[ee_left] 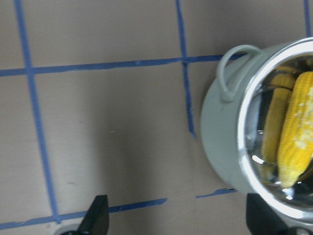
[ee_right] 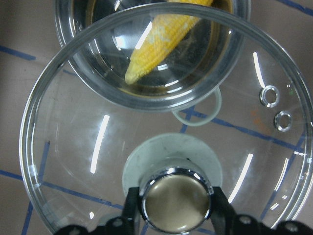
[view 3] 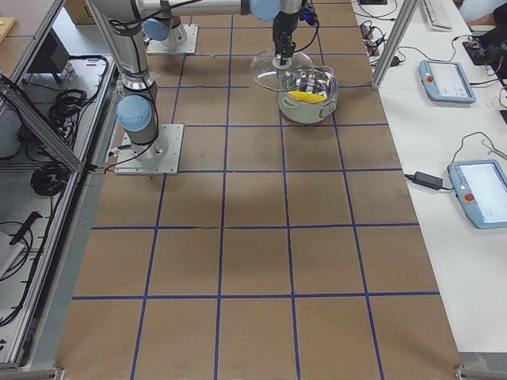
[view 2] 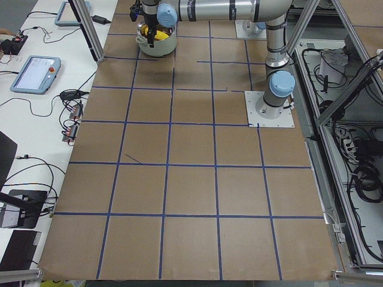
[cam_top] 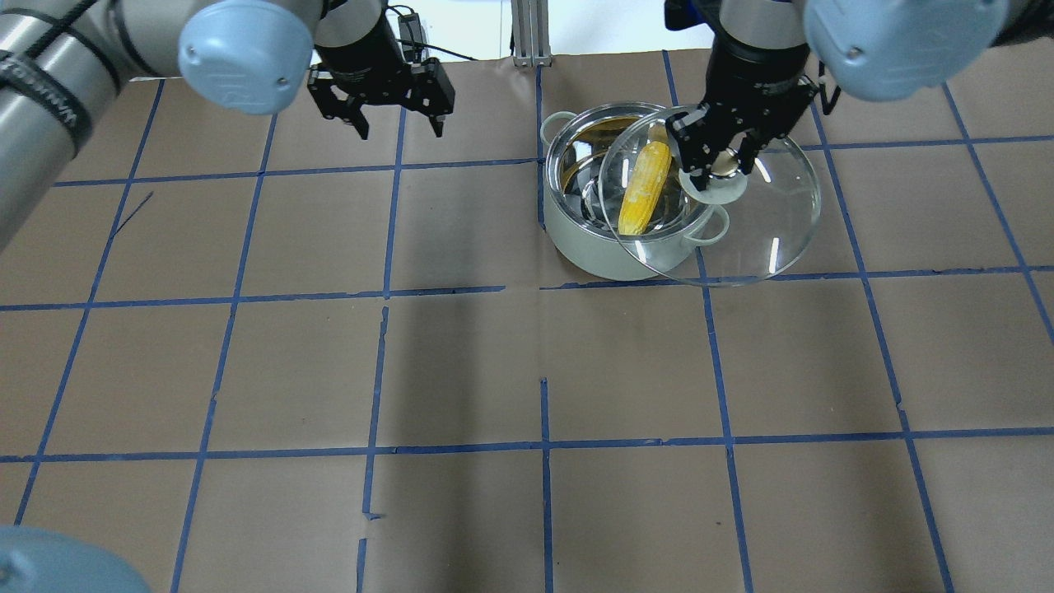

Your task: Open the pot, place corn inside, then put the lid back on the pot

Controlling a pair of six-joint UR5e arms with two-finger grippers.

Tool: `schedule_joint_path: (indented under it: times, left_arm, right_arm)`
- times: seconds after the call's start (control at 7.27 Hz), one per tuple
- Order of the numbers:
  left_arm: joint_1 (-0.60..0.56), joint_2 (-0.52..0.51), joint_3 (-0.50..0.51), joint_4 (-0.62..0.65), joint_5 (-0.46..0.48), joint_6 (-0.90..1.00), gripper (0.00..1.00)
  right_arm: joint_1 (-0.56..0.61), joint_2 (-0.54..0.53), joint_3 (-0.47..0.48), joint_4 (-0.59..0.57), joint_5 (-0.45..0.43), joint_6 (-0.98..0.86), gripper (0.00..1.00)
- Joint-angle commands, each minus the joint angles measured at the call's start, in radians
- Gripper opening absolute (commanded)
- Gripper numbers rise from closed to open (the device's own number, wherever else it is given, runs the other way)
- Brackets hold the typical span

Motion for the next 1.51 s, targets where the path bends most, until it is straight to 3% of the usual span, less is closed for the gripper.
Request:
schedule_joint_path:
  times: [0.0, 0.41, 1.38]
  left_arm:
    - [0.068, 0.103, -0.070, -0.054, 0.053, 0.049, 1.00]
    - [0.156, 0.206, -0.069, -0.216, 0.058, 0.135, 1.00]
    - [0.119, 0.211, -0.046, -0.260, 0.052, 0.046, 1.00]
  right_arm:
    - [0.071, 0.201, -0.193, -0.018, 0.003, 0.022, 0.32]
    - [0.067, 0.298, -0.252, -0.041, 0.002, 0.010, 0.32]
    - [0.055, 0.352, -0.233, -0.080, 0.000, -0.003, 0.32]
